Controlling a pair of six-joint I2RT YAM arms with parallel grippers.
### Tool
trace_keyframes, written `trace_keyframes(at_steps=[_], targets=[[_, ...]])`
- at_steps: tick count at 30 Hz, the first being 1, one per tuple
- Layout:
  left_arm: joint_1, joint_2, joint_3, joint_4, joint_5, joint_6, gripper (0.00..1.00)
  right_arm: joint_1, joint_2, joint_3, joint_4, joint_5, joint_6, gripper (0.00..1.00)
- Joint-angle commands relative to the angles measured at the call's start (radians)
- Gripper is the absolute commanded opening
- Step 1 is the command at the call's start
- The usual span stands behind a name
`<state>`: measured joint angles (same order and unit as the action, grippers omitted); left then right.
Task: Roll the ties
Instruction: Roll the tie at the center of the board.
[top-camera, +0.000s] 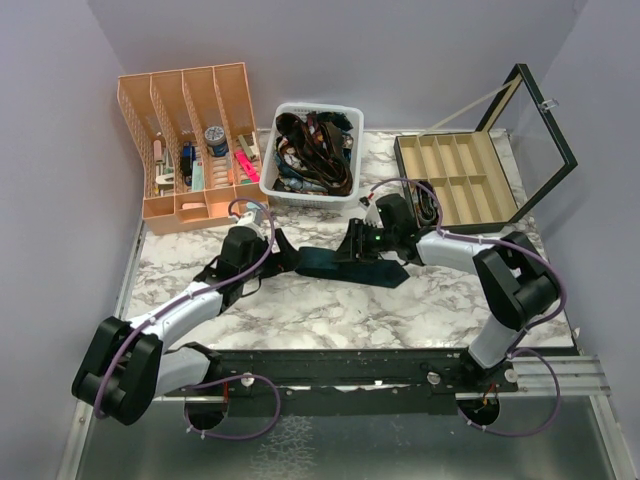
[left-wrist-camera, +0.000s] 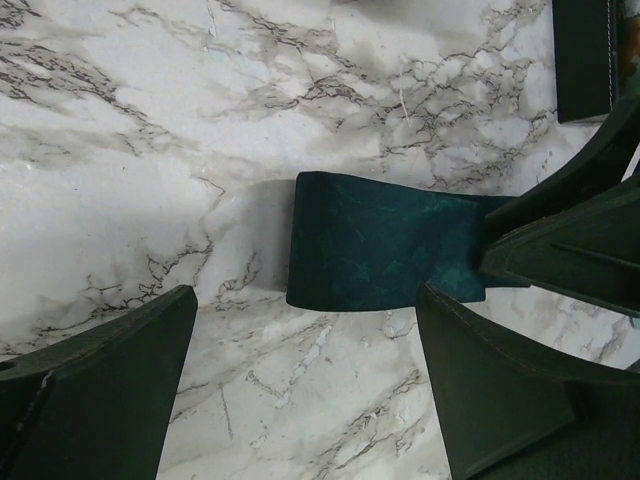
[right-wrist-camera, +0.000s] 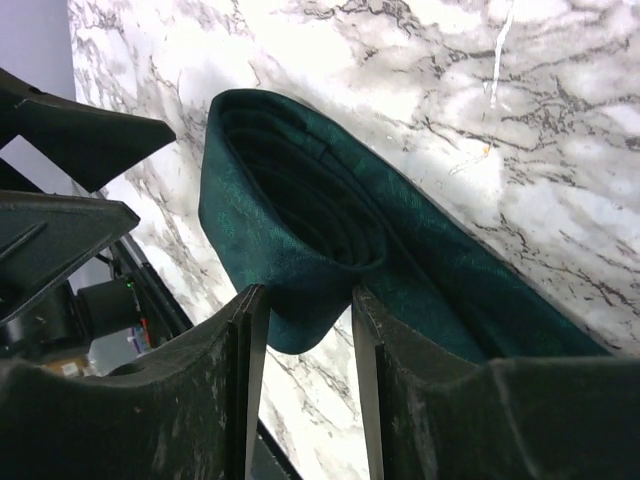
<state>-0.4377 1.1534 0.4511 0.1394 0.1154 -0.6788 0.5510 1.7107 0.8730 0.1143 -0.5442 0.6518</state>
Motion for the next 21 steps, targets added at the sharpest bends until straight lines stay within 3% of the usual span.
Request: trace_keyframes(at_steps=[1,21], targets=[[0.011,0.006,-0.015,0.035,0.05,-0.005,0.91,0.008,0.005,0.027,0.003,0.0,-0.093,0.44],[0.017,0.023,-0.034,0.089,0.09,-0.015,0.9,0.007,0.072,0.039,-0.04,0.104,-0.211,0.41]])
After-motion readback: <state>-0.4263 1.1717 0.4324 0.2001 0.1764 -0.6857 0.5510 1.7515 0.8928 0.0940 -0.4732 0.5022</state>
